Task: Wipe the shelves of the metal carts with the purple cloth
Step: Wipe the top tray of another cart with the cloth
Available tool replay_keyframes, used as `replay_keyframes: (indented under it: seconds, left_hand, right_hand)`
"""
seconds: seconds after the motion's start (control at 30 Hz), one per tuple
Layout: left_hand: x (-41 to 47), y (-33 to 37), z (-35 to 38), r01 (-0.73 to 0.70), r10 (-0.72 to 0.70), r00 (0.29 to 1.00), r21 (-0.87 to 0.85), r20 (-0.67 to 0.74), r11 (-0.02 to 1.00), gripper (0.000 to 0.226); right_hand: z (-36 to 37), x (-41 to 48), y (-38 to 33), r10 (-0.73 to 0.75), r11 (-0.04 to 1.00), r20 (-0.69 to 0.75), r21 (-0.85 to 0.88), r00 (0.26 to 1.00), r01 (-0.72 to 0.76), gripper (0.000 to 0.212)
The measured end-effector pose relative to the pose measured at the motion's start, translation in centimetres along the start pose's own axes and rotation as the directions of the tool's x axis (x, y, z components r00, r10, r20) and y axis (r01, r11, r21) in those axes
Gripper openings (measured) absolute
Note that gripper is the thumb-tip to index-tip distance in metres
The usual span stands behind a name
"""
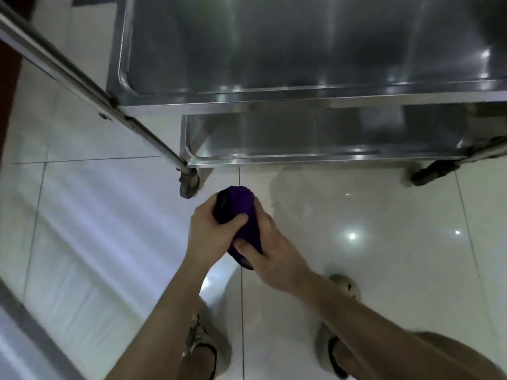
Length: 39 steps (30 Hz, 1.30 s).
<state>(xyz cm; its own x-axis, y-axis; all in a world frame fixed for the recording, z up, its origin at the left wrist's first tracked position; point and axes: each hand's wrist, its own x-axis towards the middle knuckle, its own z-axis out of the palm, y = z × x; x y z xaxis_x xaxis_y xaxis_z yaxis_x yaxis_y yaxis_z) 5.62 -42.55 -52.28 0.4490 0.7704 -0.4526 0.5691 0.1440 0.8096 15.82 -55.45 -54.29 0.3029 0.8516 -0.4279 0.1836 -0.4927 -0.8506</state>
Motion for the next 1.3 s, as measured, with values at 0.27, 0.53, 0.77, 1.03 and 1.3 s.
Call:
replay_keyframes:
  seconds: [0.27,0.53,0.77,1.03,1.3]
  left_hand:
    - [-9.9,10.5,-4.5,0.089,-0.093,0.996,0.164,0.016,0.983,0.020]
    - [-21.8,29.4,-4.9,0.009,-0.011,0.999,0.059,0.036,0.998,0.024]
    - [-29.2,39.8,-2.6,-0.113,0.115,0.991,-0.027,0.065,0.993,0.038]
    - [-35.9,44.5,4.3,-0.205,0.193,0.973,-0.089,-0.126,0.975,0.035]
    - [-39.3,53.3,19.8,-0.232,0.236,0.972,-0.165,0.006,0.959,0.038]
  right_hand:
    - [-6.6,-9.8,-1.4,0.242,0.942,0.050,-0.250,0.969,-0.223,0.070]
    - [-22.1,-15.7,-15.9,0.157,0.987,-0.067,-0.026,0.985,-0.159,0.111]
    - [-34.4,-20.8,-23.1,-0.030,0.969,0.095,-0.243,0.995,0.053,0.031]
    - [-45.1,-35.7,-23.0,-0.053,0.996,-0.165,-0.082,0.985,0.040,0.020]
    - [-58.6,-48.1,-18.9,-0.056,0.992,-0.456,0.074,0.888,0.100,0.011]
